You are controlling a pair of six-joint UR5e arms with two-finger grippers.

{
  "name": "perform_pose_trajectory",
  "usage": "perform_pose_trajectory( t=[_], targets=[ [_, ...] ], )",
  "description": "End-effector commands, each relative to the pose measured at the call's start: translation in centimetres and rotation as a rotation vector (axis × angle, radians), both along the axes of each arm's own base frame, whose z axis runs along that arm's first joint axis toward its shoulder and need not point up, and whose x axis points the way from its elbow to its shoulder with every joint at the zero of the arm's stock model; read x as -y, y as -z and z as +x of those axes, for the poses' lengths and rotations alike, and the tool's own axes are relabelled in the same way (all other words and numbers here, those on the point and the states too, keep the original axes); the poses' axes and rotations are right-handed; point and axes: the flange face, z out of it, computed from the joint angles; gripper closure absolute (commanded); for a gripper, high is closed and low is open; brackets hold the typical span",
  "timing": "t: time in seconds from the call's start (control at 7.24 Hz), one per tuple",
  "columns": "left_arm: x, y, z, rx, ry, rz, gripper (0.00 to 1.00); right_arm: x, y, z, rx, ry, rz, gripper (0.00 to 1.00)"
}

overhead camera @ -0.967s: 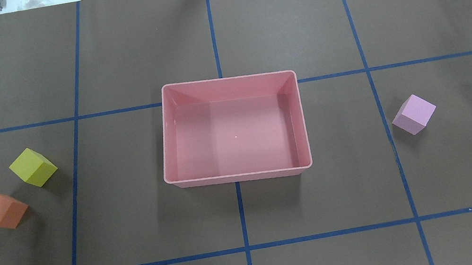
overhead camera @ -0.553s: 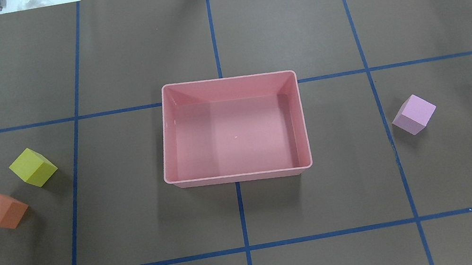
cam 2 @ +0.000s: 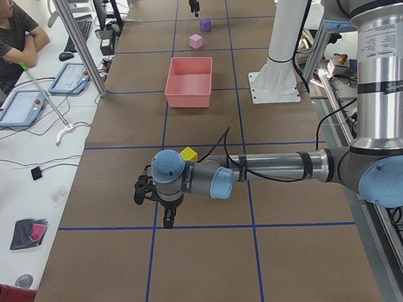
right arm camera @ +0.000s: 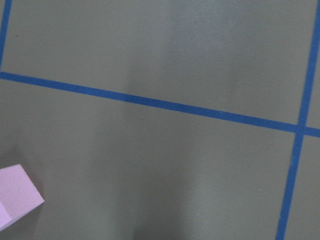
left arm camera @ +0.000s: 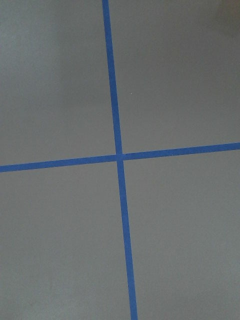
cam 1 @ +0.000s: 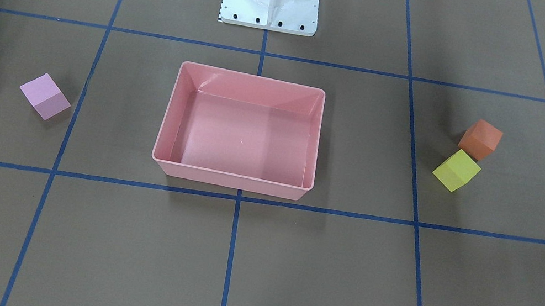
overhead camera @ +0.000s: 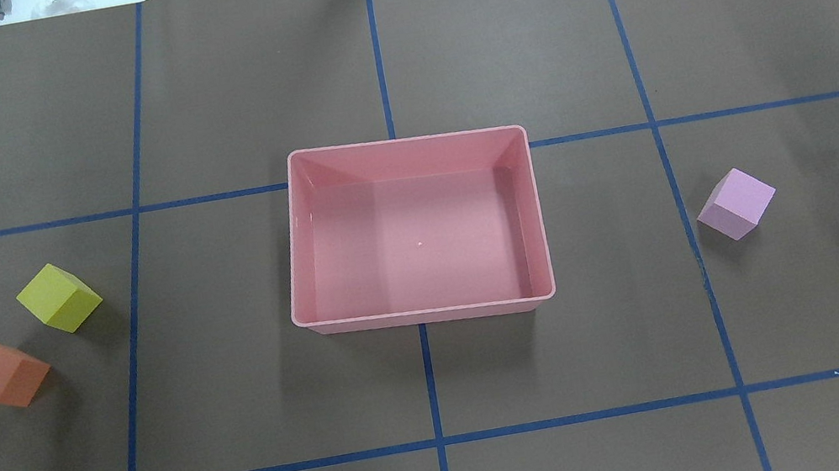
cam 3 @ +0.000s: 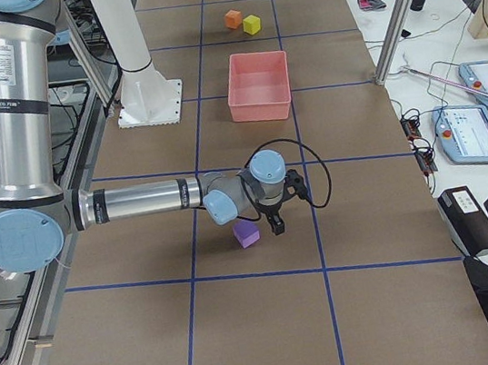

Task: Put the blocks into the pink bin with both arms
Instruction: 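Move the right gripper toward the purple cube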

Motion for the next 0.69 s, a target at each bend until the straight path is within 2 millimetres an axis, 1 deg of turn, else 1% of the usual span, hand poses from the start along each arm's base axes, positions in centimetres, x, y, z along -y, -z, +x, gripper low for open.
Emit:
perform_pose_trajectory(
  t=[0.0, 0.14, 0.41, 0.55],
  targets=[
    [0.0, 0.0, 0.0, 0.0, 0.0, 0.0, 0.0, -2.9, -0.3, -2.3, -0.047, 0.063, 0.032, 0.01],
    [0.0, 0.0, 0.0, 0.0, 0.0, 0.0, 0.0, -3.2, -0.4, -2.9, -0.049, 0.075, 0.028, 0.01],
    [0.0, -0.1, 0.0, 0.0, 0.0, -0.001, 0.0, -4.1, -1.5, -3.2, -0.083, 0.092, 0.023, 0.01],
    [0.0, -0.2, 0.0, 0.0, 0.0, -0.003, 0.0, -4.4, -1.6, -4.2, -0.086, 0.112, 0.022, 0.02]
  ],
)
